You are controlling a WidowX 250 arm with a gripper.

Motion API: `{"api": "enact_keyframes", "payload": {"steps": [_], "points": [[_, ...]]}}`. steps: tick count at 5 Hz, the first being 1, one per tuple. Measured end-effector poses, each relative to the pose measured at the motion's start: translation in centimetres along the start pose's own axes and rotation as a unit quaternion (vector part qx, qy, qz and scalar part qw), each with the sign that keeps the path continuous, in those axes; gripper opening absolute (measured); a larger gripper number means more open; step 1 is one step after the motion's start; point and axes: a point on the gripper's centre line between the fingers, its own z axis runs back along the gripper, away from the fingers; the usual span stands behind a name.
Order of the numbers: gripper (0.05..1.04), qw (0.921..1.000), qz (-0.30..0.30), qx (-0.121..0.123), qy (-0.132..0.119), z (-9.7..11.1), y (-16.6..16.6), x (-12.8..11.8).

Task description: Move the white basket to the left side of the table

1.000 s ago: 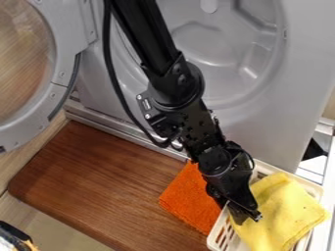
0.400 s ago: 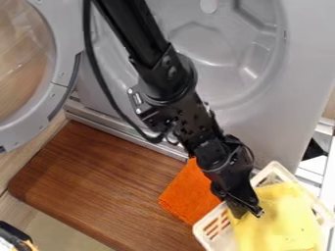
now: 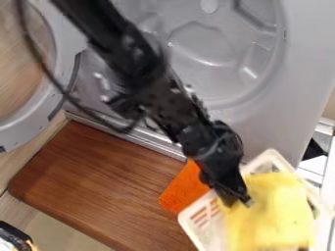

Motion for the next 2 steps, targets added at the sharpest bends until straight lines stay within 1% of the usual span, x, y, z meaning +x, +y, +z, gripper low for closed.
{"api": "enact_keyframes", "payload": {"steps": [1, 2], "points": [[0.137, 0.9997, 0.016, 0.018, -0.004, 2.7, 0.8, -0.2], [0.137, 0.9959, 0.043, 0.076, 0.023, 5.1, 2.8, -1.3]]}}
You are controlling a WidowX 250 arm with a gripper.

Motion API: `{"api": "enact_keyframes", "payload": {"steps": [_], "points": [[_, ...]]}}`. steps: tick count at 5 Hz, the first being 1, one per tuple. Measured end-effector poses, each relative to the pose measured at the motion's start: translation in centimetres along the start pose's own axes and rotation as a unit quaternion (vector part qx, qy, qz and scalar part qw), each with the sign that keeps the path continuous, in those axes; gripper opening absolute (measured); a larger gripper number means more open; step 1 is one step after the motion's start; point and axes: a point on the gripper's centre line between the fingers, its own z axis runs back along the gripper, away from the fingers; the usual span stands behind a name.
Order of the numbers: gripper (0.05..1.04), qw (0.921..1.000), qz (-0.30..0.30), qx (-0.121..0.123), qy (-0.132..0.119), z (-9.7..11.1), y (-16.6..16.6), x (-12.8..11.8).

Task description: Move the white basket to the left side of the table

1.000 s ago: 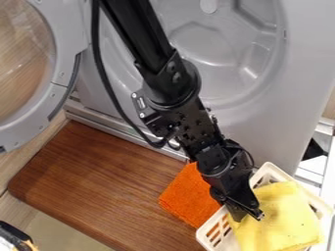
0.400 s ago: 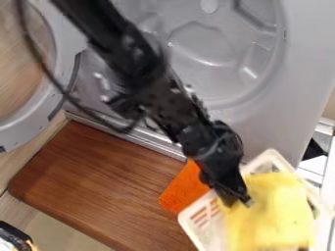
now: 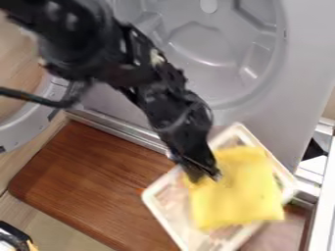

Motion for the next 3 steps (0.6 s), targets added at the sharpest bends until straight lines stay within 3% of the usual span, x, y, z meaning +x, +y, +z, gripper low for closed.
{"api": "enact_keyframes", "payload": {"steps": [1, 3], "points": [[0.136, 0.9985, 0.017, 0.044, 0.030, 0.7, 3.2, -1.3], [0.137, 0.9902, 0.077, 0.099, 0.061, 1.0, 8.2, -4.0]]}}
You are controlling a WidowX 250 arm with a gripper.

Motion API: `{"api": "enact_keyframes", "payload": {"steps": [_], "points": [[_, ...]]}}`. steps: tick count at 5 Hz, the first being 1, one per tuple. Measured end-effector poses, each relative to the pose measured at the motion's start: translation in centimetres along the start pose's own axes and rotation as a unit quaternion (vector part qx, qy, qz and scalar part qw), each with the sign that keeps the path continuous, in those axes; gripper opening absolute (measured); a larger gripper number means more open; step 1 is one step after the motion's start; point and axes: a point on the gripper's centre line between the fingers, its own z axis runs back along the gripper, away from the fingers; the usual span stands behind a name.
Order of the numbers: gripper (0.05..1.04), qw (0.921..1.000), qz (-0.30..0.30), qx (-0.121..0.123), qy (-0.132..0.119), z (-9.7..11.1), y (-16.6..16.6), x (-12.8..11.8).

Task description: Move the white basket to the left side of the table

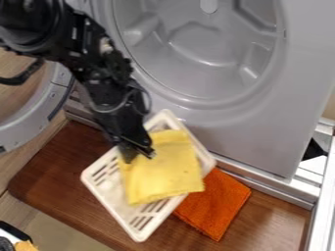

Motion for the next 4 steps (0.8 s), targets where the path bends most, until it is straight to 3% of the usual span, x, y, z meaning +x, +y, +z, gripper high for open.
{"api": "enact_keyframes", "payload": {"steps": [2, 4], "points": [[0.137, 0.9974, 0.052, 0.039, 0.031, -1.5, 3.0, -1.9], [0.183, 0.9946, 0.073, 0.049, 0.056, -3.8, 4.3, -2.7]]}}
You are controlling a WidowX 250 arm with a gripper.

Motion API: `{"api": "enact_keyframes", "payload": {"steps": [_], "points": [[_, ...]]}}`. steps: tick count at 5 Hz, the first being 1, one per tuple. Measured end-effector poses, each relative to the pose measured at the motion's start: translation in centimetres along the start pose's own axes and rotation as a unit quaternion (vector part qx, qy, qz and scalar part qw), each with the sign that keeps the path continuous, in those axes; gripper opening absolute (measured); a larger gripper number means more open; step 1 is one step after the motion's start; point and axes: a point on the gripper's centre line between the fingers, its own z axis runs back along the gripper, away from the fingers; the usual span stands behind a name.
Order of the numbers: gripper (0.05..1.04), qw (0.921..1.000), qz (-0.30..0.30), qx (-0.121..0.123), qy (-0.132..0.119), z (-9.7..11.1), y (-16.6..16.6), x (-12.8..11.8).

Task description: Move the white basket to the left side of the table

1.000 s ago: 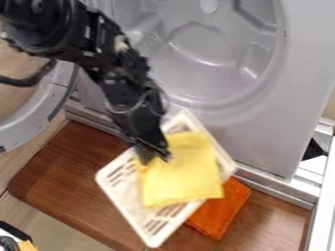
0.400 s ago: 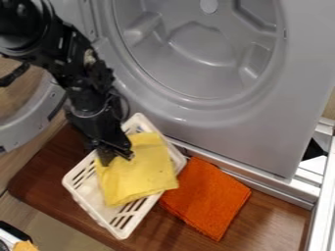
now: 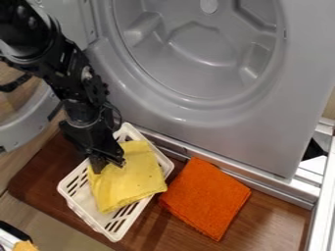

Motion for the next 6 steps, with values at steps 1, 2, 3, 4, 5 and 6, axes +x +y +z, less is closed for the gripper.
{"api": "enact_keyframes", "payload": {"steps": [1, 2, 3, 4, 5, 6], "points": [[0.418, 0.9998, 0.018, 0.002, 0.006, -0.2, -0.1, -0.1], [0.726, 0.9998, 0.007, 0.011, 0.016, -0.1, -0.6, 0.0], [0.981, 0.9998, 0.002, 0.005, 0.019, -0.1, -0.9, 0.0], [1.003, 0.9996, -0.014, 0.007, 0.025, 0.5, -1.3, 0.0], [1.000, 0.9986, -0.047, 0.022, 0.010, 2.3, -1.5, 0.6], [1.000, 0.9982, -0.055, 0.024, 0.003, 3.1, -1.5, 0.6]]}}
